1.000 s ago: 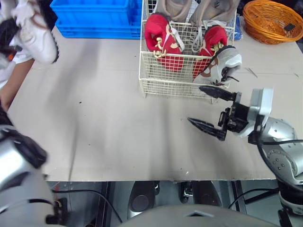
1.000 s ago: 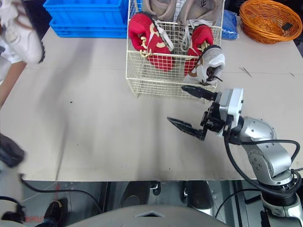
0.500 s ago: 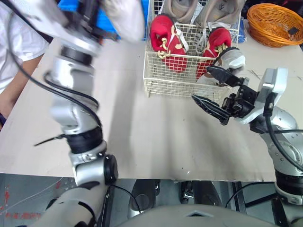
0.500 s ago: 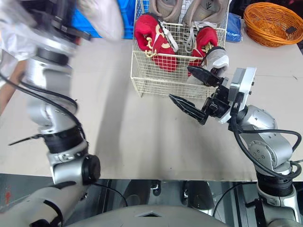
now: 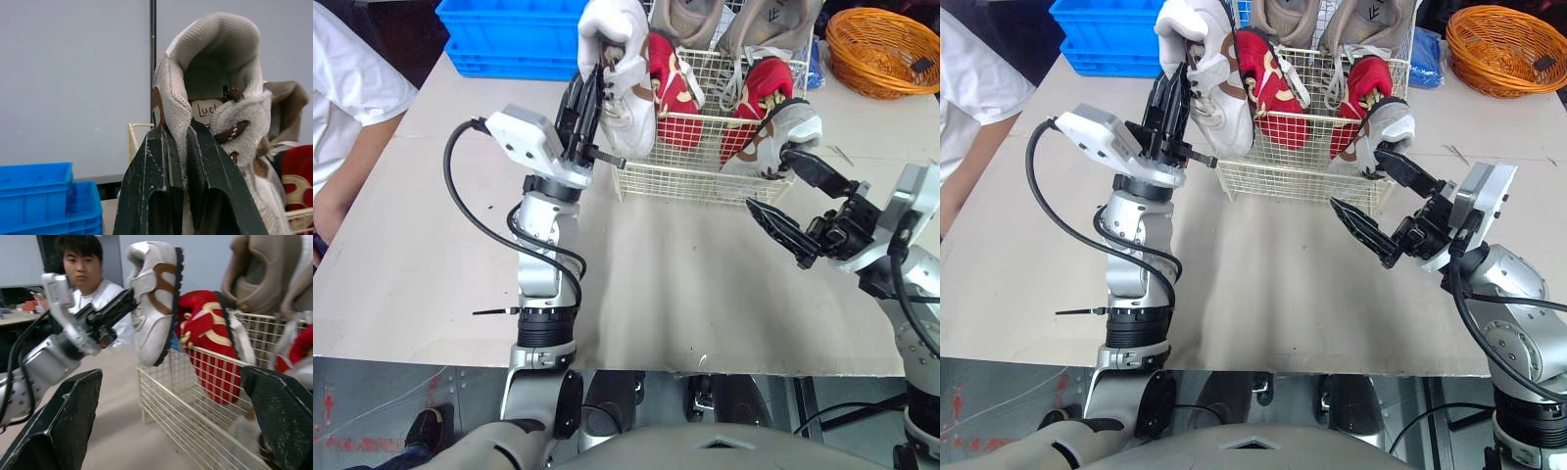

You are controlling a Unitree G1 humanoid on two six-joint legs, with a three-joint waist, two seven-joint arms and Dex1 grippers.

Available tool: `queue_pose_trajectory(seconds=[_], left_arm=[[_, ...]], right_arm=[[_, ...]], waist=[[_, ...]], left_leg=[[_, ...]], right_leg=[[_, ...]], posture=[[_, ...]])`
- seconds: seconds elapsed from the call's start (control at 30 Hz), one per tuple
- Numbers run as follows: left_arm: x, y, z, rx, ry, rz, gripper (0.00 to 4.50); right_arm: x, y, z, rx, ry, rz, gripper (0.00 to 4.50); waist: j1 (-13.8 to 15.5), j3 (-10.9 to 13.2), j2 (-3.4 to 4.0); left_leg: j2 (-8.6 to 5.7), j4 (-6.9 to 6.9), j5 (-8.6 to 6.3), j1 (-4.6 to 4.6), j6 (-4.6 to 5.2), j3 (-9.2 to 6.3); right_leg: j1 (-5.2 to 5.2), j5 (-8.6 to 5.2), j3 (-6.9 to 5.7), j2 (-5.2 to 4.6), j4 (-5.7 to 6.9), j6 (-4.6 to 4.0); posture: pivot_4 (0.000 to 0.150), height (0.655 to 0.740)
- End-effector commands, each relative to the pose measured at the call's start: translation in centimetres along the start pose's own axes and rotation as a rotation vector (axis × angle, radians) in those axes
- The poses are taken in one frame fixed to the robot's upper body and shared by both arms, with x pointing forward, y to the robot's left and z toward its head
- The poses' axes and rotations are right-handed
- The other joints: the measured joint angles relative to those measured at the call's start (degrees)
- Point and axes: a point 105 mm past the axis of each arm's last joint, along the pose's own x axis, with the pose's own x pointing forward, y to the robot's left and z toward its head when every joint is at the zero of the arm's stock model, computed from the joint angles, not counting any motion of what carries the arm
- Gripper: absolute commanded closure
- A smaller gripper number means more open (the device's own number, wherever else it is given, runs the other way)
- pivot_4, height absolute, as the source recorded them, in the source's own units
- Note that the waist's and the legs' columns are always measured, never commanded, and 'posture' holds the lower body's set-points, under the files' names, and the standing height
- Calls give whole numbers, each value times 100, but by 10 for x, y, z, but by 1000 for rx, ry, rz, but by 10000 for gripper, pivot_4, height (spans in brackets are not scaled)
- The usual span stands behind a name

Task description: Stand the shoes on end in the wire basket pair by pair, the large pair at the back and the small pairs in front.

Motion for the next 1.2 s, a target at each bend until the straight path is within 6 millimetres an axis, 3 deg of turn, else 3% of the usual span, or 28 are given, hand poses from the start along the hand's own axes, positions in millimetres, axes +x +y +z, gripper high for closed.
queue_pose_trajectory(seconds=[0.03,0.27,0.5,0.7,0.97,1.2], left_arm=[[-4,-8,-2,47,-59,-11,44318],[-8,-13,-13,75,-92,13,44318],[10,-12,-11,96,-160,21,44318],[11,-21,-17,93,-169,-12,44318],[-23,-28,-55,51,26,-85,44318],[-49,-25,-68,41,155,-120,44318]], right_arm=[[-4,3,14,-45,-37,4,0],[-5,4,13,-32,-30,-4,0],[-4,4,13,-33,-33,-18,0],[-5,5,15,-40,-34,-34,0],[-8,4,13,-44,-19,-56,0],[-11,3,9,-43,-7,-66,0]], waist=[[3,-2,4],[11,-8,13],[25,-10,16],[25,-9,16],[21,-11,18],[13,-15,25]], left_leg=[[0,0,0,0,0,0],[0,0,-1,0,1,-1],[0,0,-1,-1,2,-8],[0,-2,-1,-3,2,-8],[-1,-3,-1,-2,2,-9],[0,-4,-1,0,2,-13]], right_leg=[[0,0,-1,0,0,0],[2,0,-3,-1,-1,0],[6,0,-12,-1,-1,0],[6,0,-14,-1,-5,0],[8,0,-15,-2,-7,0],[8,0,-15,-2,-7,0]], posture=[[1500,6860],[1500,6860],[1500,6860],[1500,6860],[1500,6860],[1500,6860]])
